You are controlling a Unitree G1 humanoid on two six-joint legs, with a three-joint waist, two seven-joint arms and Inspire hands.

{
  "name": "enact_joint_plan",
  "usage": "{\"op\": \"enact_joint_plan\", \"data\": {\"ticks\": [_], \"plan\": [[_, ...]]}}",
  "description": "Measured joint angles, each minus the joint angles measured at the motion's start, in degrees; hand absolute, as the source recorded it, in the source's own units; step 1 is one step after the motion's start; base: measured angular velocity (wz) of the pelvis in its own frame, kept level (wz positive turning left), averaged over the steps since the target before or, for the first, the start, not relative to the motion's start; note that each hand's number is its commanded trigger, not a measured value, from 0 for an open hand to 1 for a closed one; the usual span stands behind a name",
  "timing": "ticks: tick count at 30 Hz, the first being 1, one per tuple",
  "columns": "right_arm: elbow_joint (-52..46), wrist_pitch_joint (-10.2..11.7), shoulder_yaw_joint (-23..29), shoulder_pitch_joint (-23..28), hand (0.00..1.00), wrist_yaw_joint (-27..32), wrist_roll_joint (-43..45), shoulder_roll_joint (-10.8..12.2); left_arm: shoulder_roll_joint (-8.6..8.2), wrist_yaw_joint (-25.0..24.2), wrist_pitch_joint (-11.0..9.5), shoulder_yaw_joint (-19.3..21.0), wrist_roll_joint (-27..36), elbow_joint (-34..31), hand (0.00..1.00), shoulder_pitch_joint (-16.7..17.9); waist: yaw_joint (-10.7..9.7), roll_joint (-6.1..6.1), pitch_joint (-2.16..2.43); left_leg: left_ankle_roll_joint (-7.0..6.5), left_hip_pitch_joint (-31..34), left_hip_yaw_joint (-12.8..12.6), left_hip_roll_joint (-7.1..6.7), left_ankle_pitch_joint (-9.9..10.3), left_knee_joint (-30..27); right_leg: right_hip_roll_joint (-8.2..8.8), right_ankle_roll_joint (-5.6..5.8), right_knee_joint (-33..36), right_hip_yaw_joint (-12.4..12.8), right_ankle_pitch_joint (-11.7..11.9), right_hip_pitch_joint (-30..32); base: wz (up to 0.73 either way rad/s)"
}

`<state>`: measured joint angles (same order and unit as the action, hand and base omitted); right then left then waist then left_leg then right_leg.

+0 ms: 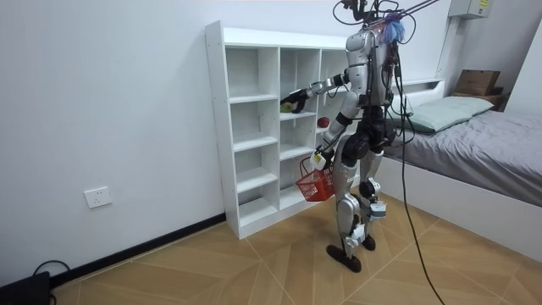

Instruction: Collect fruits from the closet

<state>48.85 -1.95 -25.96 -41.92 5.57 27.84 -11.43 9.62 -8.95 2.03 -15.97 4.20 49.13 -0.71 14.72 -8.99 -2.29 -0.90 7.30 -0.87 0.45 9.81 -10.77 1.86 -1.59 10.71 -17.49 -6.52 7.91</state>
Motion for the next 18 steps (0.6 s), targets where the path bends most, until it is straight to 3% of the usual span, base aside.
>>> {"op": "enact_joint_plan", "data": {"ticks": [4, 6, 8, 18], "plan": [[-0.2, -0.2, -0.2, 0.0, 0.00, -0.8, 1.2, 0.0, 0.23, -0.5, 0.0, 0.0, 0.0, 0.0, 1.00, 0.2, 0.1, -0.02, 0.01, 0.00, -0.2, 0.0, -0.04, 0.0, -0.1, 0.05, 0.00, 0.0, 0.0, 0.0, -0.3, 0.00], [-0.2, -0.2, -0.3, 0.0, 0.67, -0.8, 1.3, 0.0, 0.31, -0.7, 0.0, 0.0, 0.0, 0.0, 1.00, 0.2, 0.1, -0.02, 0.01, 0.00, -0.3, 0.1, -0.05, 0.0, -0.1, 0.07, 0.00, -0.1, 0.0, 0.0, -0.3, 0.00], [-0.2, -0.5, -0.4, 0.0, 1.00, -0.8, 1.6, 0.0, 0.48, -0.8, 0.0, 0.0, 0.0, -0.1, 1.00, 0.3, 0.1, -0.01, 0.01, 0.00, -0.5, 0.2, -0.04, 0.0, 0.0, 0.04, 0.00, -0.1, 0.0, 0.0, -0.5, 0.00], [-1.3, -0.6, -0.3, 0.0, 1.00, 1.5, 1.7, -0.5, 0.55, -1.8, 0.0, -0.4, 0.0, -0.1, 1.00, 0.2, 1.3, -0.01, 0.02, 0.00, -0.9, 1.1, -0.08, 0.0, 0.0, 0.02, 0.00, -0.1, -0.3, 0.0, -1.0, 0.03]]}}
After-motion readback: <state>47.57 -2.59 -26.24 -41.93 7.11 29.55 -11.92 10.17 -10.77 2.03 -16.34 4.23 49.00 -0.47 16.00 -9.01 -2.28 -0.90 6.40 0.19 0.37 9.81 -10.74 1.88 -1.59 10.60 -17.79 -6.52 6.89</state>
